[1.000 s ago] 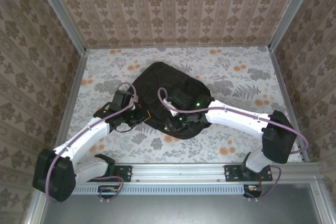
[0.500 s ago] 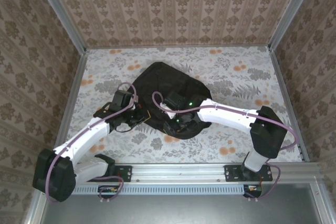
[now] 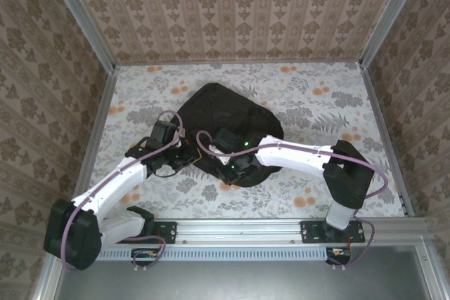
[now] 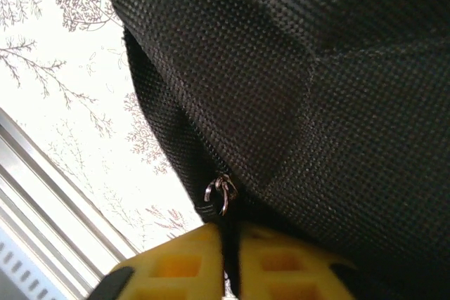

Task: Pack books, pencil case, and school supplies into a backpack

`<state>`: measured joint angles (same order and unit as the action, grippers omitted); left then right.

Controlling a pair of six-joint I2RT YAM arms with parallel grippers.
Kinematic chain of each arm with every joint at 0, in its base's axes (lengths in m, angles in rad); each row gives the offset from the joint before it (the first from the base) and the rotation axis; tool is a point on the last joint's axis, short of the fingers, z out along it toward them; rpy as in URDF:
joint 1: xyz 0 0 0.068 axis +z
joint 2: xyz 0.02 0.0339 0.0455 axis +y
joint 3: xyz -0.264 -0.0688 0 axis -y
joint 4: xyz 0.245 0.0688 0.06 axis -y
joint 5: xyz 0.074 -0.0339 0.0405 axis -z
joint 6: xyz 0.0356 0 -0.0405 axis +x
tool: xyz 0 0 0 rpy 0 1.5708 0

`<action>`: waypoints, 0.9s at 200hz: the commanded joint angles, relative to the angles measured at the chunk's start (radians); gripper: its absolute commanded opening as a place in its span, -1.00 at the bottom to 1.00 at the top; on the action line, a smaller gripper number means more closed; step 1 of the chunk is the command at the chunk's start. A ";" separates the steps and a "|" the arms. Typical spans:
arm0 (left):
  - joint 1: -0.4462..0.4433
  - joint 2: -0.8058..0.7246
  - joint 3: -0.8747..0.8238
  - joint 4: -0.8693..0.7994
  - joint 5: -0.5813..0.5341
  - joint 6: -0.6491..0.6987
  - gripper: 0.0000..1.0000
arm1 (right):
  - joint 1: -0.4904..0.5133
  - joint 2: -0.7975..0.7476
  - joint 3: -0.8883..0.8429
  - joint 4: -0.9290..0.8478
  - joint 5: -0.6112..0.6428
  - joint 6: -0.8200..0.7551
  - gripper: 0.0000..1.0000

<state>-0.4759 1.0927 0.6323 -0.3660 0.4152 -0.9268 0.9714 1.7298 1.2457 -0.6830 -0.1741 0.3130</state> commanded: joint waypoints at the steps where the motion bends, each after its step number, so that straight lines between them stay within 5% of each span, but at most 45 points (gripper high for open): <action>1: 0.011 -0.007 0.004 0.010 -0.003 0.021 -1.00 | 0.004 -0.016 0.014 -0.044 0.037 0.003 -0.81; 73: 0.013 0.004 -0.002 0.018 -0.007 0.029 -1.00 | -0.070 -0.105 -0.092 0.089 -0.171 0.104 -0.79; 94: 0.013 0.001 0.000 0.015 -0.007 0.032 -1.00 | -0.083 -0.101 -0.117 0.129 -0.214 0.131 -0.93; 180: 0.070 -0.017 -0.007 -0.018 -0.031 0.065 -1.00 | -0.108 -0.122 -0.124 0.036 -0.204 0.098 -1.00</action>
<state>-0.4435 1.0927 0.6323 -0.3717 0.4313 -0.9024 0.8684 1.6352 1.1320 -0.5636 -0.3756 0.4290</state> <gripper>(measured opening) 0.049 0.059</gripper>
